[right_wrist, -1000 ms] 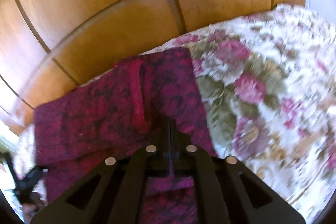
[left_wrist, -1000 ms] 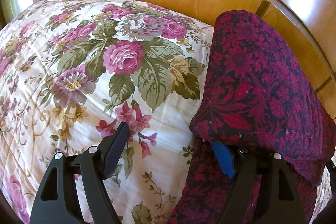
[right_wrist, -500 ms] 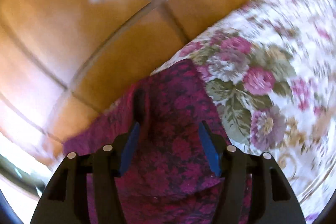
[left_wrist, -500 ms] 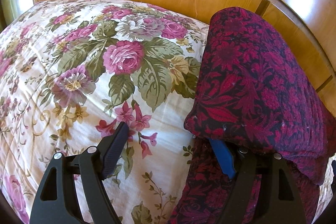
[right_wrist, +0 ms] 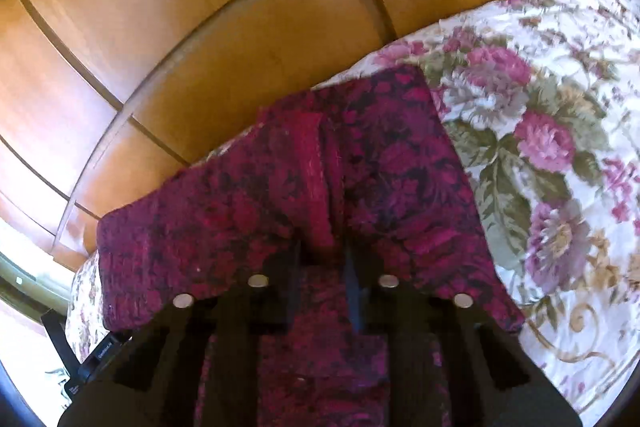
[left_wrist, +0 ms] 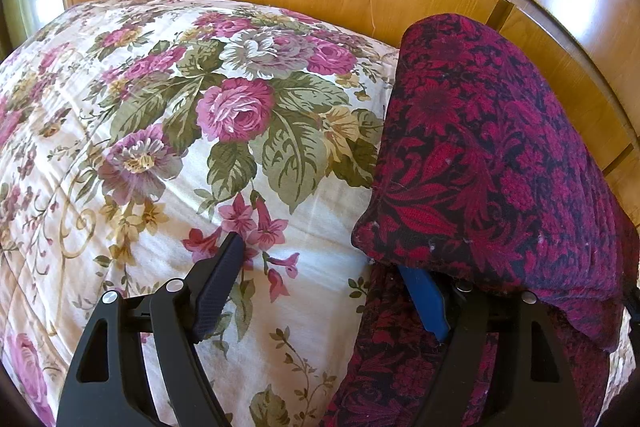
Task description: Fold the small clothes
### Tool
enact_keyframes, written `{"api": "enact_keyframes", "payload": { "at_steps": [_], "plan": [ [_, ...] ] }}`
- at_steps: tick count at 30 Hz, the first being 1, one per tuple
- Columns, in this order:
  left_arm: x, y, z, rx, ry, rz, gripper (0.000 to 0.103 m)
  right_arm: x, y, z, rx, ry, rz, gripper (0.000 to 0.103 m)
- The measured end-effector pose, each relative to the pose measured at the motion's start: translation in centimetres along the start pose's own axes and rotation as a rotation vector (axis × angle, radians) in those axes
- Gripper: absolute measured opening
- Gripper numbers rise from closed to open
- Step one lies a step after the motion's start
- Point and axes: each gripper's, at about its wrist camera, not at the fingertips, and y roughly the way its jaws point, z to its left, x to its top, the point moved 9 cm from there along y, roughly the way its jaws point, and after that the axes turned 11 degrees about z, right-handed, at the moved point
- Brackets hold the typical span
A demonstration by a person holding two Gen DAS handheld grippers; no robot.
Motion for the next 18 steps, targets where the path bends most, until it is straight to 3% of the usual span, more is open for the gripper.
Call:
{"api": "enact_keyframes", "payload": {
  "at_steps": [3,6,12,14,16,18],
  "plan": [
    [-0.1,-0.2,0.2,-0.010,-0.005,-0.001,0.077,-0.9,-2.4,0.4,-0.070,-0.073,-0.060,0.012],
    [-0.2,-0.4,0.4,-0.014,0.003,0.005,0.079,-2.2,-3.2,-1.2,-0.124,-0.059,-0.058,0.011],
    [-0.6,-1.6,1.2,-0.049,0.017,0.046,0.079,-2.4,-1.5,-2.8,-0.083,0.007,-0.015,0.013],
    [-0.6,-2.9,2.6,-0.056,0.020,0.036,0.079,-2.2,-1.9,-3.1,-0.090,0.001,-0.022,0.018],
    [-0.4,-4.5,3.9,-0.055,0.015,0.001,0.079,-2.0,-2.5,-3.3,-0.108,-0.001,-0.045,0.036],
    [0.4,-6.5,5.6,-0.054,-0.009,-0.058,0.079,-1.5,-3.7,-3.1,-0.112,0.002,-0.092,0.046]
  ]
}}
